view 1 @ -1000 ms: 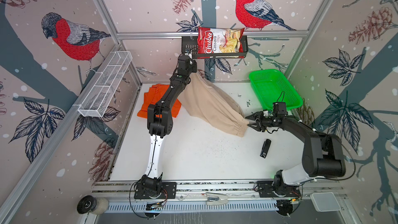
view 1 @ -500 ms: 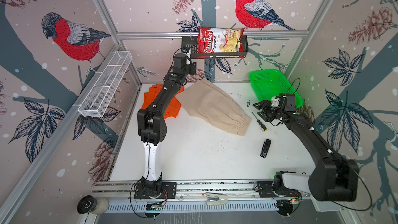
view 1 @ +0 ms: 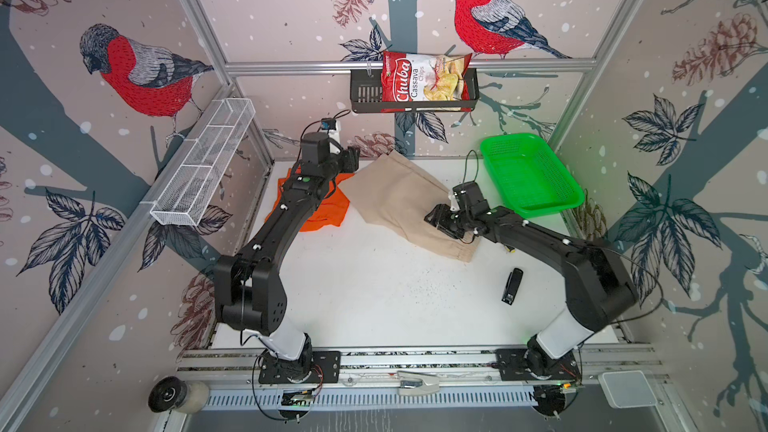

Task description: Fold and stack the shorts

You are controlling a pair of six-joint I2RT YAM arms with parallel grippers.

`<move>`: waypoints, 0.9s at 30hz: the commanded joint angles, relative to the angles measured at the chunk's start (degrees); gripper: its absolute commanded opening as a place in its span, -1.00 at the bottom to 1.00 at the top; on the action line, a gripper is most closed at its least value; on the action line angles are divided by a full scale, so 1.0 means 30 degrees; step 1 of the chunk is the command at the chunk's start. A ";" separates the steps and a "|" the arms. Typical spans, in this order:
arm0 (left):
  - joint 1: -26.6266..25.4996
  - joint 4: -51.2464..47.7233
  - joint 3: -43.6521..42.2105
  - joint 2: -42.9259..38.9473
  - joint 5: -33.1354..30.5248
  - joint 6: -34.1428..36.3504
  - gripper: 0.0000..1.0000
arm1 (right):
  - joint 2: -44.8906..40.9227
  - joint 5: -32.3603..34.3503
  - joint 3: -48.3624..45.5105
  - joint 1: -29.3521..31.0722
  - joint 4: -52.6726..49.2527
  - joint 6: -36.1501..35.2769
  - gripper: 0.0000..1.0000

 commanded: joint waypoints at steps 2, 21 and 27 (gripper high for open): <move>0.0643 0.0948 -0.2244 -0.1748 0.0303 -0.1192 0.23 | 0.2886 -0.0097 0.1730 0.0135 0.1140 -0.1176 0.20; 0.1415 0.0404 -0.8498 -0.3661 0.2529 -0.5361 0.24 | -0.4404 -0.1507 -0.8942 0.0032 -0.2346 -0.3913 0.19; 0.1444 0.2189 -1.1353 -0.3202 0.4325 -0.7350 0.29 | -0.7299 -0.3172 -0.7870 -0.2586 -0.3390 -0.5048 0.21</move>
